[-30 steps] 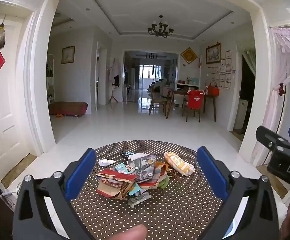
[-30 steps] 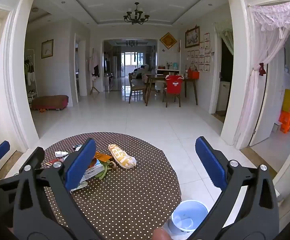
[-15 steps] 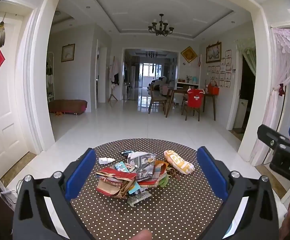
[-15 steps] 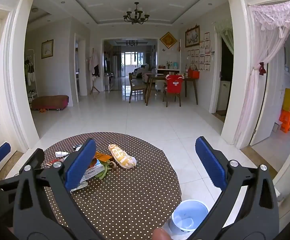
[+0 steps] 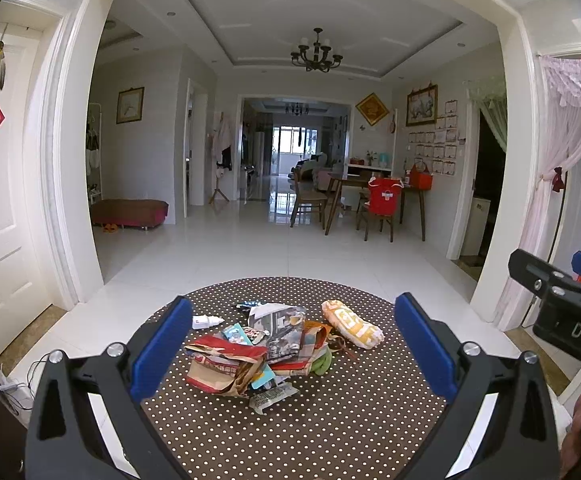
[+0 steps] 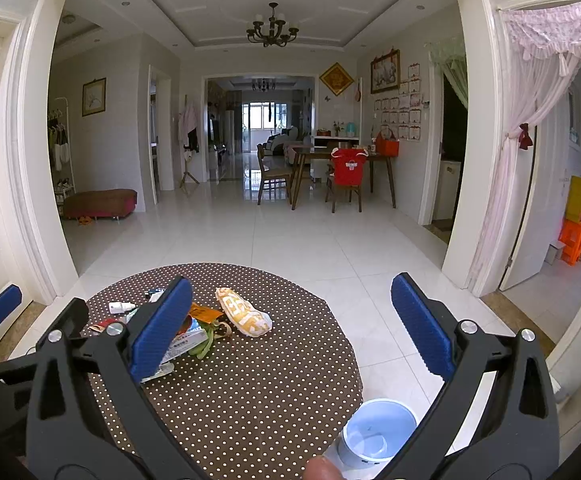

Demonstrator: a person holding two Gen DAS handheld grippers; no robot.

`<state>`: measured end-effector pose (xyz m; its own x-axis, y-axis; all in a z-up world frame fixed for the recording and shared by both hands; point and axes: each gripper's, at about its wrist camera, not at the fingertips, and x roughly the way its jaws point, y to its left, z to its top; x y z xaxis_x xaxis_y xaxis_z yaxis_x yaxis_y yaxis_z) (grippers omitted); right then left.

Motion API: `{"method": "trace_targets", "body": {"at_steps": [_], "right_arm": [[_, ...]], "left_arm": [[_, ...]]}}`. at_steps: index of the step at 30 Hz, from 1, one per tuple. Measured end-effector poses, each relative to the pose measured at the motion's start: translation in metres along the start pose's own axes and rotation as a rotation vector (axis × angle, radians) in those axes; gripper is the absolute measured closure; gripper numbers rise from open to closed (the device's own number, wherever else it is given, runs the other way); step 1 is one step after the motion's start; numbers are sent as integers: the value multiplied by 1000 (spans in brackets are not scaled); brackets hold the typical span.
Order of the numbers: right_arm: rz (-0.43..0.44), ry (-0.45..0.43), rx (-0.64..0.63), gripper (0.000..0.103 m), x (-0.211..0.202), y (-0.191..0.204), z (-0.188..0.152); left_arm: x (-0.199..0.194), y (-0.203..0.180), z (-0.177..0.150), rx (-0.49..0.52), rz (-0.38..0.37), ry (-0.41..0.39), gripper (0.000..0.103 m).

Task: Collect trash

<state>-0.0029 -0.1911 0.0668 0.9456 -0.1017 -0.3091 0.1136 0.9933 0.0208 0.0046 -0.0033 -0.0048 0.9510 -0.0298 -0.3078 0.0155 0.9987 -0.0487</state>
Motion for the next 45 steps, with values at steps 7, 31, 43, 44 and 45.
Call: {"method": "trace_targets", "body": {"at_steps": [7,31,43,44,45], "right_arm": [[-1,1,0,5,2,0,0],[6,48,-21,5,29,4,-2],[29,202,-39,6,96,15,-30],[31,220,-42,6,103,17,-34],[34,232,-43,6,108,18,-38]], "left_arm": [[-1,4,1,-4,0,-1,4],[21,15,-4,-13,17,31,4],[70,50,-44,-31,88,153,4],[77,57,-50,-30,98,172,4],[82,62,-55,-29,103,188,4]]}}
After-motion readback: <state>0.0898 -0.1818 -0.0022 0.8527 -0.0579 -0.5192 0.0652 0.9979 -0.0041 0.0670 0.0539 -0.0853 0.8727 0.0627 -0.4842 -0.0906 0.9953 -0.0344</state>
